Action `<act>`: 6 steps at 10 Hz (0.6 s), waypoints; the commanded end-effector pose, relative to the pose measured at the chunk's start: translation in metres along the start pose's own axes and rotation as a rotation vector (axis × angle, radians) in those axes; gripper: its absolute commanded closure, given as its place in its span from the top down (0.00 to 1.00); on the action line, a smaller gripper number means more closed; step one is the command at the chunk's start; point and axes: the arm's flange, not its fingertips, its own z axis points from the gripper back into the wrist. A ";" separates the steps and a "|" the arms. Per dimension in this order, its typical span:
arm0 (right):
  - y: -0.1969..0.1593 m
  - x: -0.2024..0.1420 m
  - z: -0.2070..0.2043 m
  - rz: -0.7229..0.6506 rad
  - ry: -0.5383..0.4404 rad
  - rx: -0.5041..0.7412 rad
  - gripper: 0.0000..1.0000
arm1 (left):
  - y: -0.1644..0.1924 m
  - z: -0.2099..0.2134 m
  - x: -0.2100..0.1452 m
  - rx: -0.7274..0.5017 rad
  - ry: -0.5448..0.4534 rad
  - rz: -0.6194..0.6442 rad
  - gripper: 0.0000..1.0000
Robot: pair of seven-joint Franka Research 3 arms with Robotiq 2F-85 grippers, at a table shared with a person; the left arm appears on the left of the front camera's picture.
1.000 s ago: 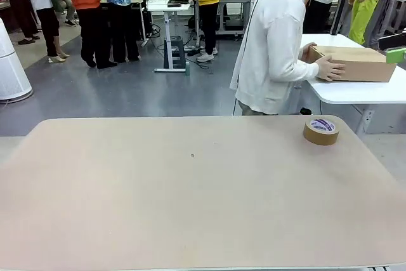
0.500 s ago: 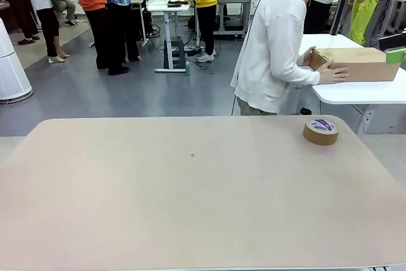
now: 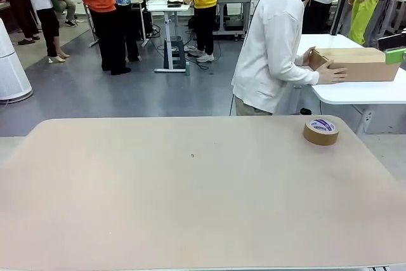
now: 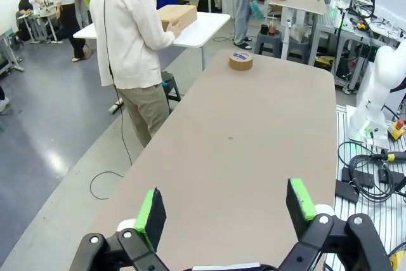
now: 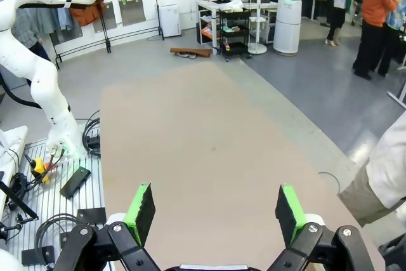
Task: Wrap the clocks to prevent damage.
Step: After the human seals the box with tape, release both hands from the side flaps of the Package Box.
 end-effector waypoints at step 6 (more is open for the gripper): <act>-0.002 0.001 -0.001 0.004 -0.017 0.003 1.00 | 0.000 0.000 0.002 -0.003 -0.005 -0.010 1.00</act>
